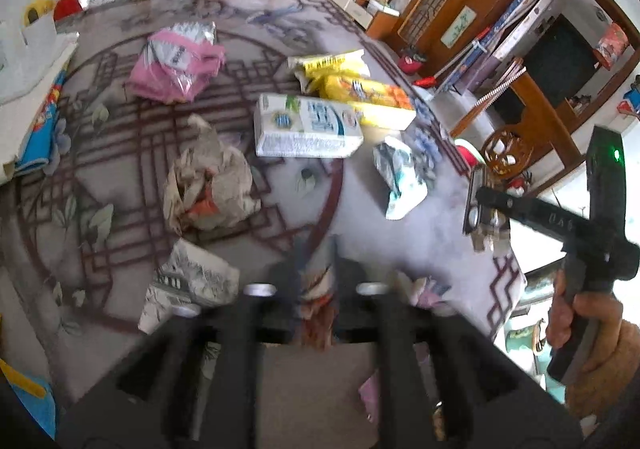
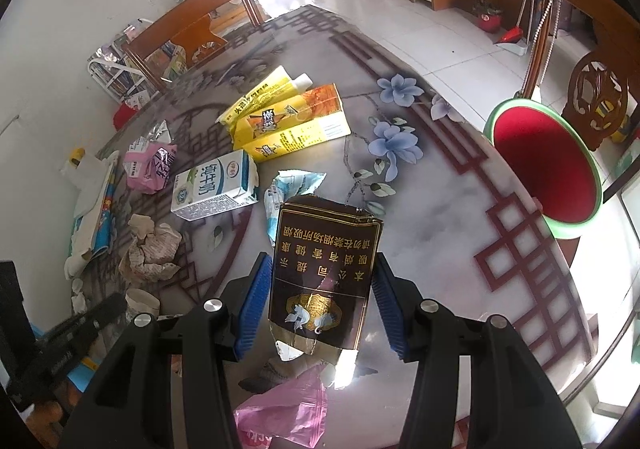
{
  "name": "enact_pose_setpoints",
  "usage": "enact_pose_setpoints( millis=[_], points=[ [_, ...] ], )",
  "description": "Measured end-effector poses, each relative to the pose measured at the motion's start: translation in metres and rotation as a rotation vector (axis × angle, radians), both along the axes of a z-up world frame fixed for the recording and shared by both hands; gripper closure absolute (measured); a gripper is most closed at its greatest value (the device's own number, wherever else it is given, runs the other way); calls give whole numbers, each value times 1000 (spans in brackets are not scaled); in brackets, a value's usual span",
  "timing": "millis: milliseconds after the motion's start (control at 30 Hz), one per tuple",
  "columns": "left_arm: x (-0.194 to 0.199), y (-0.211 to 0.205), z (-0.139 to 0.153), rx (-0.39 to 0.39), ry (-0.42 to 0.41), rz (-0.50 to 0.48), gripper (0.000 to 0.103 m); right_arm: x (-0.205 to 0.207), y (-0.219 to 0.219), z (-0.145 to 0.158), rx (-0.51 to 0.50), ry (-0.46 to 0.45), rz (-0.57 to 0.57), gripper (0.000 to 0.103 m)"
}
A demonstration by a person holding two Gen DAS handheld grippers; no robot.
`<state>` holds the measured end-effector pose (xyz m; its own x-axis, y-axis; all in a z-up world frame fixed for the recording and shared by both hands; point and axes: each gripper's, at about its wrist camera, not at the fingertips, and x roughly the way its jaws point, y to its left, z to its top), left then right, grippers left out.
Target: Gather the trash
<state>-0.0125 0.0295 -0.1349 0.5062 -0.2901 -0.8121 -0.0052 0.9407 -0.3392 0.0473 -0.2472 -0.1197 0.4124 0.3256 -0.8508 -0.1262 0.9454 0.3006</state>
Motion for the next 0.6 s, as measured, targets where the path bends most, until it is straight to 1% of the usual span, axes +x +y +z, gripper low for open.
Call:
enact_pose_setpoints(
  millis=[33,67,100,167,200,300,367,433,467,500,533,567,600],
  points=[
    [-3,-2,-4,-8,4,-12,40,0,0,0,1,2,0,54],
    [-5,-3,-6,-13,7,-23,31,1,-1,-1,2,3,0,54],
    [-6,-6,-10,-13,16,-40,31,1,-1,-2,3,4,0,54],
    [-6,-15,-21,10,52,-84,20,2,0,-2,3,4,1,54],
    [-6,-20,-29,34,71,-99,20,1,0,-2,2,4,2,54],
    [-2,-30,-45,71,118,-120,20,2,1,-3,-1,6,11,54],
    [0,-33,-56,99,153,-110,20,2,2,-5,-4,9,13,54],
    [1,-32,-62,105,157,-95,20,3,1,-5,-7,11,9,54],
    [2,-32,-62,111,155,-90,23,4,0,-5,-8,12,6,54],
    [3,-33,-62,113,148,-89,29,4,-2,-5,-9,13,1,53],
    [4,-33,-62,116,146,-88,43,5,-3,-5,-9,12,-3,53],
    [6,-33,-61,117,145,-87,52,6,-5,-4,-8,12,-6,53],
    [7,-32,-61,110,142,-84,55,7,-6,-4,-7,11,-8,53]
  ],
)
